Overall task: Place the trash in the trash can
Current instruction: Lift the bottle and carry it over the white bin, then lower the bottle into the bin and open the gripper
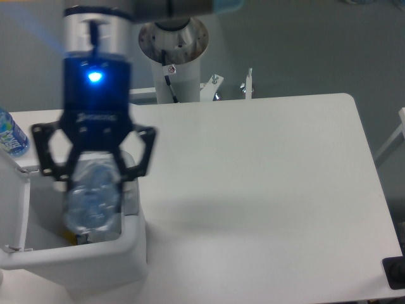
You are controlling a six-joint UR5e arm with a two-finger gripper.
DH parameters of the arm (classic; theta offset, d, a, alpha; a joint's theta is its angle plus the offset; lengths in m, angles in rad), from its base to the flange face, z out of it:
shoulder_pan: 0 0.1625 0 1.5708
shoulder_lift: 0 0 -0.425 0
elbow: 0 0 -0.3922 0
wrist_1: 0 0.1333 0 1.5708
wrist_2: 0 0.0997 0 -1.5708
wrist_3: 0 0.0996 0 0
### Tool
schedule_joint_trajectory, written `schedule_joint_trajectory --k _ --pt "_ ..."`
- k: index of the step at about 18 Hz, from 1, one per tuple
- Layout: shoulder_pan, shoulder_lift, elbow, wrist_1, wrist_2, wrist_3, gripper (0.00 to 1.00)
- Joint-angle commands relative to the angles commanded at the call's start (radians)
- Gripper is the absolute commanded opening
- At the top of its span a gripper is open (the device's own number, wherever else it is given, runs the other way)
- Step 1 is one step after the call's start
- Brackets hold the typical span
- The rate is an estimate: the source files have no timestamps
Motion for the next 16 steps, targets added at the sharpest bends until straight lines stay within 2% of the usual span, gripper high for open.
schedule_joint_trajectory --k 1,5,6,10,12,16 --pt "0.0 0.0 -0.012 0.0 0.002 0.009 0.63" --pt "-0.002 -0.024 -0.011 0.0 0.002 0.063 0.96" --pt "-0.002 -0.026 -0.009 0.0 0.002 0.072 1.0" --pt "0.001 -0.014 -0.016 -0.003 0.003 0.074 1.0" --pt "0.026 0.006 -0.032 -0.009 0.029 0.075 1.0" --pt "0.187 0.064 -0.115 -0.015 0.275 0.115 1.0"
